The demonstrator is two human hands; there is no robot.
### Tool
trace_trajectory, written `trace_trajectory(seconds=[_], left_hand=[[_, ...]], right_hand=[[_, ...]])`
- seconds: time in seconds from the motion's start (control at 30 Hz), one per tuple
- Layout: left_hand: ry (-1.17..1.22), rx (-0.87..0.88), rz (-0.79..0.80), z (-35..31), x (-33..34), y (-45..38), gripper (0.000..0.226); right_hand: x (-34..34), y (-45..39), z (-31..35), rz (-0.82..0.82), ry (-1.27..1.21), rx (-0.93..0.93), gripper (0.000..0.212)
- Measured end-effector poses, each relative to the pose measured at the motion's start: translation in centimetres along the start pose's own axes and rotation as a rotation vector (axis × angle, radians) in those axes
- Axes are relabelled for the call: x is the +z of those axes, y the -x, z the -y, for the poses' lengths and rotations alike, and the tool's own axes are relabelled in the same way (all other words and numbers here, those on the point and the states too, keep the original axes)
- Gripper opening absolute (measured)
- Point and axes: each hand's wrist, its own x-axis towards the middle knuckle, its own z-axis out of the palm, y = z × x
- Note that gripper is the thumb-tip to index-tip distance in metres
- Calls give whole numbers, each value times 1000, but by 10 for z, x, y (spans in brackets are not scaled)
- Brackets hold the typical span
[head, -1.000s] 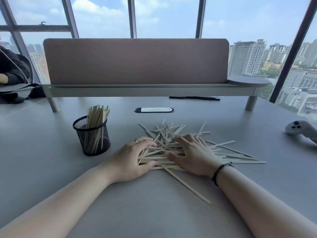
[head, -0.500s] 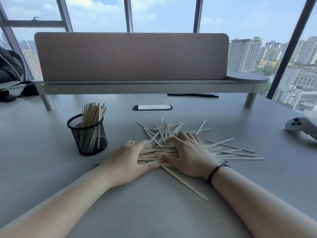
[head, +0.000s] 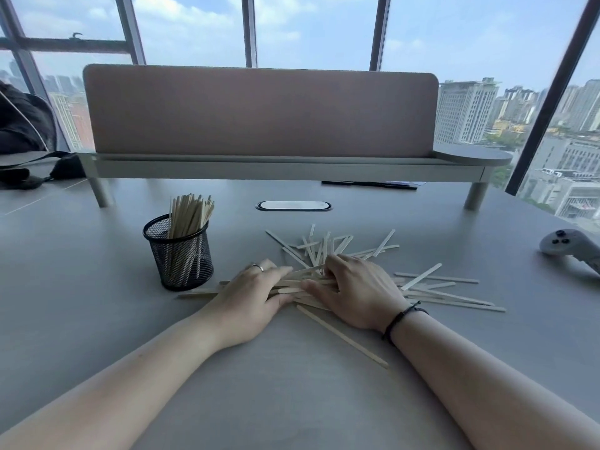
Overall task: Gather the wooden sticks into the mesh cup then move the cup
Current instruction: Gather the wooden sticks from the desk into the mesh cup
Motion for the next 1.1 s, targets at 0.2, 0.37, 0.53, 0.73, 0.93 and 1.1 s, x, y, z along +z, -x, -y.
trace_trajectory(seconds=[0.2, 0.37, 0.53, 0.73, 0.93, 1.1], left_hand=[[-7, 22, -23, 3, -1, 1, 42], [-83, 70, -27, 3, -3, 1, 33], [-358, 176, -37, 0, -6, -1, 30], [-495, 236, -93, -2, -6, 0, 28], [-537, 241, -139, -7, -10, 1, 44], [-600, 273, -168, -14, -11, -1, 41]], right_hand=[[-1, 0, -2, -18, 4, 12, 60], [0, 0, -3, -42, 16, 34, 70], [1, -2, -7, -92, 43, 54, 74], [-3, -2, -6, -131, 55, 62, 74], [-5, 0, 1, -147, 29, 43, 73], [-2, 1, 11, -150, 29, -28, 74]])
